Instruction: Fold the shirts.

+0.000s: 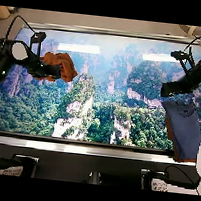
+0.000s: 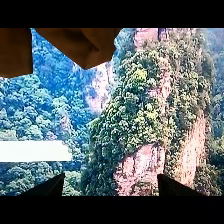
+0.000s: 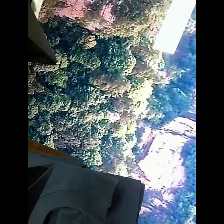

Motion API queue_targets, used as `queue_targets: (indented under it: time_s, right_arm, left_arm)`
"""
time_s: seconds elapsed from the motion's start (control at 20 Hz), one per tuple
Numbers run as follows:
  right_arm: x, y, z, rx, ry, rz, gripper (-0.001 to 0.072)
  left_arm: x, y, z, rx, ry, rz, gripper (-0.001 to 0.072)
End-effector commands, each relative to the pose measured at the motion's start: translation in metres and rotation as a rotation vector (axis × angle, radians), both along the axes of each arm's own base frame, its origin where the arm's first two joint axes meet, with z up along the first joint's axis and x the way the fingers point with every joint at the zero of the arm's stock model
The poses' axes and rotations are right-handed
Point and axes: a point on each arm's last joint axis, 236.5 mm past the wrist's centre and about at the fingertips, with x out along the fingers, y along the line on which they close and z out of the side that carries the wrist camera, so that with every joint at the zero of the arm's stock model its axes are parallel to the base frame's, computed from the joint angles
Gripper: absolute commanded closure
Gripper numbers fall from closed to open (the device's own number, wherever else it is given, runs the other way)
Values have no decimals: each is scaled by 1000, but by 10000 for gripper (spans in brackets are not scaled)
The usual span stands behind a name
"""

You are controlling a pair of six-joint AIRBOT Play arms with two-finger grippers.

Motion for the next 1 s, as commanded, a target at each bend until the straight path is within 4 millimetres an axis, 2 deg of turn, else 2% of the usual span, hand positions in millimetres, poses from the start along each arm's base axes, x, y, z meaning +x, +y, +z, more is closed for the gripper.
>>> queue_targets:
  time_s: [0.0,0.7,0.95]
  right_arm:
    - [0,0,0,0,1,1,49]
    - [1,0,0,2,-4,-15,49]
    - [47,-3,11,0,-199,-66,49]
  left_arm:
    - [0,0,0,1,0,-1,-13]
    - [1,0,0,-2,-6,2,-13]
    - [45,-11,0,-43,-149,14,-13]
